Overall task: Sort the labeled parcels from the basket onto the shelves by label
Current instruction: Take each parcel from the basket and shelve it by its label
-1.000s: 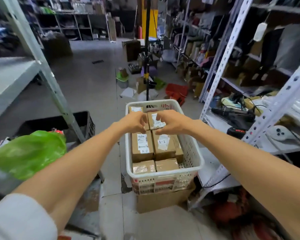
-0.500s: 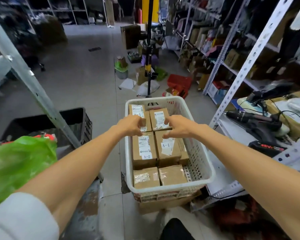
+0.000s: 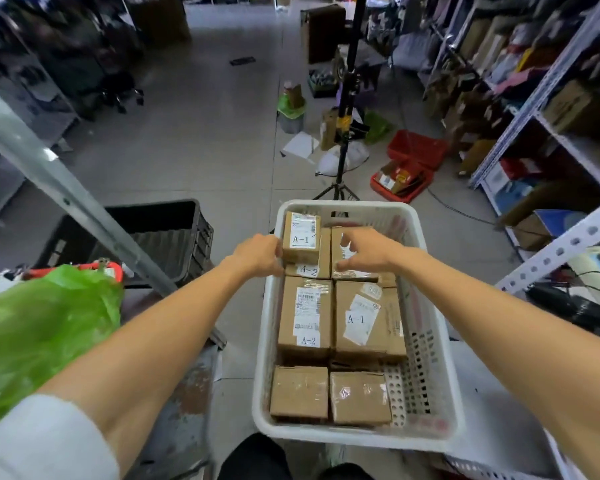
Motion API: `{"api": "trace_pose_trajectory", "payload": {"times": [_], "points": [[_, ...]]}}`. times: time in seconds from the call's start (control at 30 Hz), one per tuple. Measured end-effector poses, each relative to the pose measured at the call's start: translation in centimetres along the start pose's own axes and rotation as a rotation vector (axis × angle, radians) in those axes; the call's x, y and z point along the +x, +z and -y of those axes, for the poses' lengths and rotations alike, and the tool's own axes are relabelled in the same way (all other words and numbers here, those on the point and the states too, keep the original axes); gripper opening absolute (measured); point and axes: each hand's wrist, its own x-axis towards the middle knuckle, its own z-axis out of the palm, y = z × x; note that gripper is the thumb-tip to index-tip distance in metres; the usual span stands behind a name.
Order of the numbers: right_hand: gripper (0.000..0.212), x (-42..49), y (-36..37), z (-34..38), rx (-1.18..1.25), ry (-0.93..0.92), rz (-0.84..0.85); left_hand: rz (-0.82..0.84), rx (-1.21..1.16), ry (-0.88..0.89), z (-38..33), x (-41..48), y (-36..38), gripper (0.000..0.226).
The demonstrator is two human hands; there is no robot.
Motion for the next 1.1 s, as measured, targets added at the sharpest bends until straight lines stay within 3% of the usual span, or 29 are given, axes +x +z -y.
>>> {"api": "trace_pose_trajectory", "payload": {"times": [0.17, 0.4, 0.53, 0.73, 0.87, 0.97, 1.1], "points": [[0.046, 5.3, 0.4, -1.3, -0.005, -0.001, 0.055, 0.042, -0.053, -0.038, 1.8, 5.0, 0.5, 0.038], [0.049, 14.2, 2.0, -2.4, 0.095, 0.154, 0.112, 0.116, -0.14, 0.015, 3.7, 13.3, 1.0, 0.035], [0.05, 19.7, 4.4, -2.7, 0.129, 0.222, 0.14, 0.119, -0.264, -0.04, 5.8, 17.6, 2.1, 0.035], [0.071, 28.0, 8.1, -4.8, 0.301, 0.471, -0.063, 0.098, -0.363, -0.042, 7.3, 21.4, 4.8, 0.031], [0.057, 30.7, 11.5, -6.2, 0.601, 0.53, -0.082, 0.083, -0.364, -0.002, 8.2, 23.2, 5.6, 0.034], [0.065, 31.4, 14.7, -7.3, 0.784, 0.616, -0.105, 0.04, -0.346, 0.011, 9.1, 24.0, 5.5, 0.032], [0.059, 31.2, 15.1, -7.2, 0.776, 0.698, -0.155, 0.023, -0.34, 0.012, 9.8, 24.2, 5.0, 0.03]]}}
